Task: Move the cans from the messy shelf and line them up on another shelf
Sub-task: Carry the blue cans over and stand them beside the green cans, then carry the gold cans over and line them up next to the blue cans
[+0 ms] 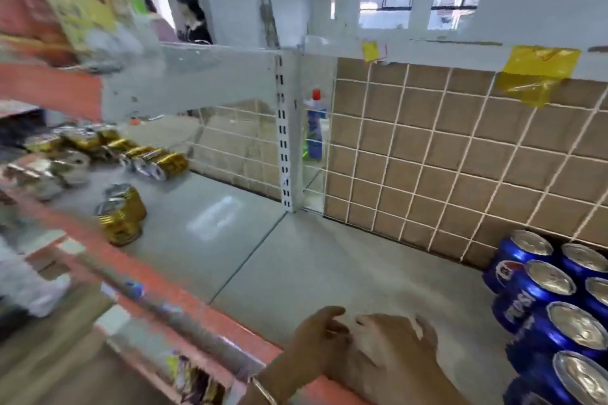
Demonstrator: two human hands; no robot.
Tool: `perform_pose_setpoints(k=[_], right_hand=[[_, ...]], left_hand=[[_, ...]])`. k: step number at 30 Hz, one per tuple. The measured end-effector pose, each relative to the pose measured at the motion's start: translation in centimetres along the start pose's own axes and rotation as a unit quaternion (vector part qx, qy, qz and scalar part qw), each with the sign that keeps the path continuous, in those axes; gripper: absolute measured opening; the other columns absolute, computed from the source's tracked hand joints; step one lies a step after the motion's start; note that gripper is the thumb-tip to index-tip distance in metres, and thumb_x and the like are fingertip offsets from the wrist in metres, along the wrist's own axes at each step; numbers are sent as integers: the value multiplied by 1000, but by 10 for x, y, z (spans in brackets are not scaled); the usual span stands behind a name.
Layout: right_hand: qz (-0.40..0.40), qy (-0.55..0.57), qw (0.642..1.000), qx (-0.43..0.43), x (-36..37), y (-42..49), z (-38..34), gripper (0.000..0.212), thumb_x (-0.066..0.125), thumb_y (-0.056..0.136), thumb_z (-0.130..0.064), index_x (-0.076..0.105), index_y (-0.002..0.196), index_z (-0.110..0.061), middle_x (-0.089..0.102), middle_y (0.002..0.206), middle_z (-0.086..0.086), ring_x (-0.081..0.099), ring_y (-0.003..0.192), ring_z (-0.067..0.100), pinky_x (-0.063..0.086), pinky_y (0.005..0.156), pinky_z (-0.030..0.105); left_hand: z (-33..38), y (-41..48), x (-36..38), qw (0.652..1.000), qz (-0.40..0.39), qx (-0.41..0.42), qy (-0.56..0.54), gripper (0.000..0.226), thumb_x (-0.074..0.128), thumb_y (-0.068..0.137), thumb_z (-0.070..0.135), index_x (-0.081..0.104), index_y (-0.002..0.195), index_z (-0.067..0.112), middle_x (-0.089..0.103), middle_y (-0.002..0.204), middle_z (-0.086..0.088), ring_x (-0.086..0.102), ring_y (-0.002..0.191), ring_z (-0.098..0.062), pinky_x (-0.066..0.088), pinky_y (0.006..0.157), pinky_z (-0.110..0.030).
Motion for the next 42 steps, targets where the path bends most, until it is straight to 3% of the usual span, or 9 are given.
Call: perform_pose_setpoints(k=[6,14,17,22,27,30,32,37,42], right_hand=[[-50,-51,994,-78,17,9,-84,50,45,86,-46,36,136,-45,46,137,-22,34,134,2,3,114,44],[-24,-46,982,-184,36,10,-225,45,46,88,-39,39,132,-44,54,124,-17,42,128,6,6,113,47],[-29,-43,976,-210,48,14,-277,46,49,87,-41,40,132,-46,50,126,-20,38,132,4,4,113,49],[-25,-44,981,-187,62,39,-345,43,46,78,-44,52,120,-32,54,128,-17,44,127,10,10,107,55],[8,-40,986,-162,55,56,-399,42,48,87,-40,48,128,-37,46,137,-12,37,132,15,10,113,50],[50,-6,990,-128,45,70,-420,50,49,90,-40,35,139,-38,39,144,-10,34,134,16,12,113,46],[72,25,991,-110,39,84,-429,52,48,91,-43,32,141,-38,39,145,-8,35,134,17,16,112,44],[108,136,981,-87,25,136,-455,66,53,85,-52,26,143,-35,41,143,-4,37,132,20,27,106,41],[135,171,974,-65,21,184,-488,86,65,73,-60,23,143,-33,41,138,2,37,131,25,29,101,42]], left_hand=[[-7,-53,-94,989,136,34,56,38,62,81,15,51,116,25,59,90,10,57,63,13,44,66,-6],[-38,-139,-221,980,119,18,159,38,58,85,20,55,123,18,57,99,8,55,78,9,41,78,-6],[-57,-170,-275,978,121,-15,167,53,55,70,36,58,119,17,63,106,0,61,91,-6,49,92,-25],[-80,-195,-365,973,131,-41,185,40,60,86,29,53,125,19,61,109,3,58,100,-10,43,88,-18],[-73,-187,-424,973,184,-14,137,19,60,83,18,56,98,28,57,95,7,54,88,-10,50,88,-24],[-68,-172,-446,971,191,12,142,27,55,89,13,55,114,25,55,100,10,52,92,-6,43,69,-9],[-70,-157,-457,968,207,23,141,36,54,90,13,52,125,15,52,107,8,50,96,-6,38,76,-11],[-76,-117,-488,964,227,37,132,37,55,88,13,53,125,15,53,110,5,51,92,-8,38,59,-1],[-73,-82,-535,958,258,43,118,39,57,86,7,54,125,9,57,126,-5,55,96,-11,40,66,-9]])
Point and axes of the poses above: each hand's wrist, its own y-axis towards the middle knuckle, its own x-axis out of the palm, z = x × y, the point moved 4 cm from there along y, towards the middle knuckle
